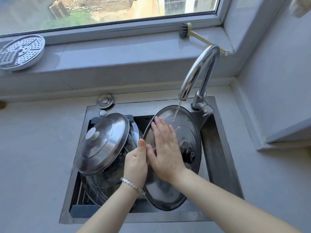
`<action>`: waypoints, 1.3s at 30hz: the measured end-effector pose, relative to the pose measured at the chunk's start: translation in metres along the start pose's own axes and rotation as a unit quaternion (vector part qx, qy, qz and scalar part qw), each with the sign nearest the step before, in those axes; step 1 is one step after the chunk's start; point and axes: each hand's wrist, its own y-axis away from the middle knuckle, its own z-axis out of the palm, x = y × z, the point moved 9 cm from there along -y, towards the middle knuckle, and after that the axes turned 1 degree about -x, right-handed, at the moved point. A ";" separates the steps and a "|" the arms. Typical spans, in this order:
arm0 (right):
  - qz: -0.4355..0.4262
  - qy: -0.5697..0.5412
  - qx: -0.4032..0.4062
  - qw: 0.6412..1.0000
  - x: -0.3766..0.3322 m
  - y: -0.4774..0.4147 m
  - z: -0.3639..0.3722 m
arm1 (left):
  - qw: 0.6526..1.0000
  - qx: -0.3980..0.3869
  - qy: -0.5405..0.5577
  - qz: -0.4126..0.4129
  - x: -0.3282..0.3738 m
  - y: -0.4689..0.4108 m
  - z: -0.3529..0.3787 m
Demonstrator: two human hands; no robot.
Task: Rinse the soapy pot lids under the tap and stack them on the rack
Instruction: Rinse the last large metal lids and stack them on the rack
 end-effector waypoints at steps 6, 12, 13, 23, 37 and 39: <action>0.420 -0.166 -0.004 0.892 0.124 -0.042 -0.002 | 0.997 0.027 -0.054 0.050 0.018 0.003 0.002; 0.389 -0.125 0.025 0.912 0.103 -0.069 -0.014 | 0.996 0.044 -0.020 0.069 0.035 -0.002 0.009; 0.290 -0.100 0.029 0.951 0.069 -0.070 -0.017 | 0.997 0.058 0.006 0.051 0.034 -0.007 0.008; 0.096 -0.069 0.024 0.993 0.036 0.036 0.005 | 0.957 0.221 0.155 -0.103 0.014 -0.029 -0.053; 0.470 -0.221 0.009 0.854 0.109 0.023 0.010 | 0.961 0.244 0.122 -0.051 0.025 0.000 -0.042; 0.444 -0.167 -0.001 0.880 0.104 0.025 0.006 | 0.958 0.238 0.141 -0.074 0.018 -0.002 -0.041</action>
